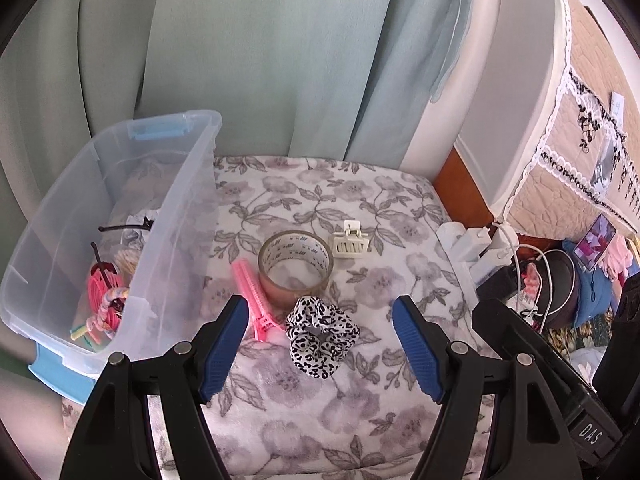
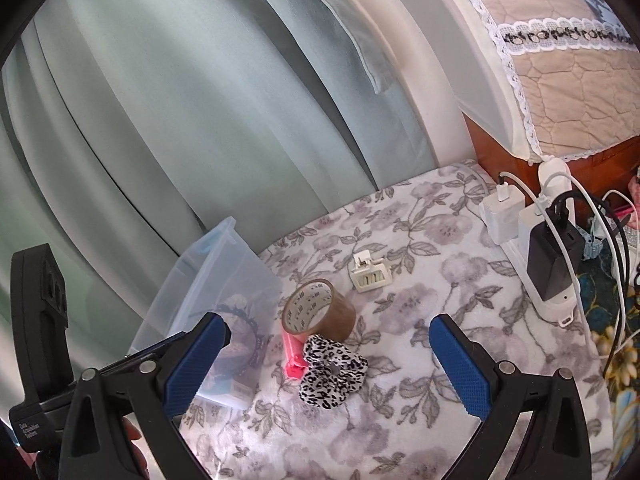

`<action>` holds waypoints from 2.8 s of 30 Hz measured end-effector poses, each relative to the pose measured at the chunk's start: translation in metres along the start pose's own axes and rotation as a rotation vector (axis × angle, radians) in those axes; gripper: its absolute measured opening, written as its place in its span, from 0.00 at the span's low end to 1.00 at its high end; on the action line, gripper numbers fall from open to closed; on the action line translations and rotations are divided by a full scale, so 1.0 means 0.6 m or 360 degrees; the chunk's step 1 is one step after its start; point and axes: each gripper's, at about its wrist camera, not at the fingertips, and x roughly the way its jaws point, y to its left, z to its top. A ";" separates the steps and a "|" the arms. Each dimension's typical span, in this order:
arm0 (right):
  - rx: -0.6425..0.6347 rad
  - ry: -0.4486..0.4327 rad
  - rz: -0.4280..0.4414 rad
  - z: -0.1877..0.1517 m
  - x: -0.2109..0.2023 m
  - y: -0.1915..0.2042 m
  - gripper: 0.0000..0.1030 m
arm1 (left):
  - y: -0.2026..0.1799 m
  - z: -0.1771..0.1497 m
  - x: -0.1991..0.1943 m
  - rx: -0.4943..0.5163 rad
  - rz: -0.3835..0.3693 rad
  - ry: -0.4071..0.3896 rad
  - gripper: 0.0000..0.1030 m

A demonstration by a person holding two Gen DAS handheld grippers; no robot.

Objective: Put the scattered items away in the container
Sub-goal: 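Move both grippers back toward the tape roll, pink roller and leopard scrunchie, then grasp the leopard scrunchie with left gripper while right grasps the white claw clip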

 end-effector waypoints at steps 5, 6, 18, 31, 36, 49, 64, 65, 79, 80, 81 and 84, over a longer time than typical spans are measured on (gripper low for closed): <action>0.0017 0.0068 -0.0047 -0.018 0.024 -0.026 1.00 | 0.001 -0.017 0.036 0.0023 0.0012 0.0080 0.78; 0.0015 0.0086 -0.0050 -0.021 0.029 -0.030 1.00 | 0.002 -0.020 0.044 0.0024 0.0013 0.0099 0.78; 0.0057 0.0304 -0.0067 -0.059 0.083 -0.057 1.00 | 0.025 -0.059 0.126 -0.0010 -0.0042 0.0323 0.87; 0.0053 0.0301 -0.0067 -0.061 0.104 -0.070 1.00 | 0.007 -0.068 0.193 -0.0001 -0.0045 0.0485 0.88; 0.0103 0.0291 -0.0102 -0.056 0.109 -0.090 1.00 | 0.003 -0.057 0.217 -0.0032 -0.0006 0.0509 0.88; 0.0123 0.0318 -0.0133 -0.048 0.127 -0.108 1.00 | 0.012 -0.048 0.255 -0.0140 0.0043 0.0525 0.60; 0.0031 0.0370 -0.0104 -0.024 0.177 -0.079 1.00 | 0.065 -0.066 0.225 -0.0299 0.0061 0.0440 0.28; 0.0017 0.0379 -0.0108 -0.022 0.184 -0.075 1.00 | 0.070 -0.066 0.223 -0.0304 0.0069 0.0433 0.27; 0.0026 0.0386 -0.0177 0.045 0.306 -0.065 0.90 | 0.090 -0.065 0.237 -0.0336 0.0003 0.0442 0.27; 0.0037 0.0386 -0.0169 0.050 0.316 -0.065 0.88 | 0.089 -0.064 0.238 -0.0336 -0.0003 0.0444 0.27; 0.0043 0.0392 -0.0162 0.053 0.325 -0.064 0.87 | 0.089 -0.064 0.240 -0.0337 -0.0005 0.0445 0.27; 0.0005 0.0415 -0.0162 0.058 0.353 -0.054 0.79 | 0.090 -0.064 0.242 -0.0343 -0.0017 0.0447 0.27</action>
